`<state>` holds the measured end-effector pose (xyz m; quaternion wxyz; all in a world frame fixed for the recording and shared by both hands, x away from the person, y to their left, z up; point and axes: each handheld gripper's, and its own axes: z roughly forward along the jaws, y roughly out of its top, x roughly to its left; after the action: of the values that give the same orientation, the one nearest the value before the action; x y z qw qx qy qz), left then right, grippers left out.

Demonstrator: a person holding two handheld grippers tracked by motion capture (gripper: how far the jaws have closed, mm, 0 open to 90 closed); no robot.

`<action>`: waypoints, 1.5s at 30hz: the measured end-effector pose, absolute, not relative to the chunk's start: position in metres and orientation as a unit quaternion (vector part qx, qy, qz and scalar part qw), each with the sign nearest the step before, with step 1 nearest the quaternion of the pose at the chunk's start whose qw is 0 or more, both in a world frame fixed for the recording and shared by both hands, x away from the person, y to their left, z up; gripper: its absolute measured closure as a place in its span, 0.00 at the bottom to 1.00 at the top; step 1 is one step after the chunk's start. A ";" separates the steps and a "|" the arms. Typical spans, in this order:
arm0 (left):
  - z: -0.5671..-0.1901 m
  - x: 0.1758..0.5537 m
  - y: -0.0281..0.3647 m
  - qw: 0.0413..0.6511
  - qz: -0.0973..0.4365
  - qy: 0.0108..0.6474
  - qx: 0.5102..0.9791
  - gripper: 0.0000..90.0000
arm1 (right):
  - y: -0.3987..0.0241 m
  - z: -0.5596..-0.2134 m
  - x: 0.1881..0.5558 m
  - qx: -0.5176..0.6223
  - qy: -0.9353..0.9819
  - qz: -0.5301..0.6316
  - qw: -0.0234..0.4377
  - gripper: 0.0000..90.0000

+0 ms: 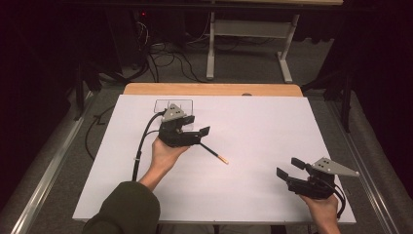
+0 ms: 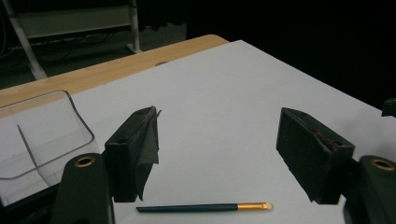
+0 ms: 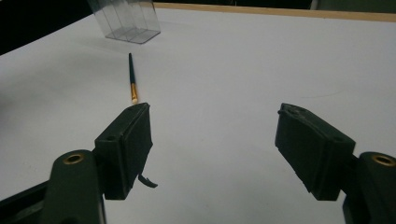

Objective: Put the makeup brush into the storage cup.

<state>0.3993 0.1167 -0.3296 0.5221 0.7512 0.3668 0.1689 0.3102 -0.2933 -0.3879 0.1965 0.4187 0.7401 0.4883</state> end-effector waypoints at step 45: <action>-0.332 0.429 0.085 0.523 0.152 0.355 0.760 0.33 | -0.294 -0.388 0.311 0.418 0.743 0.486 0.193 0.32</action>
<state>0.4291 0.0849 -0.3322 0.5227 0.7601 0.3549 0.1522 0.3106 -0.2939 -0.3883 0.1931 0.4179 0.7426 0.4864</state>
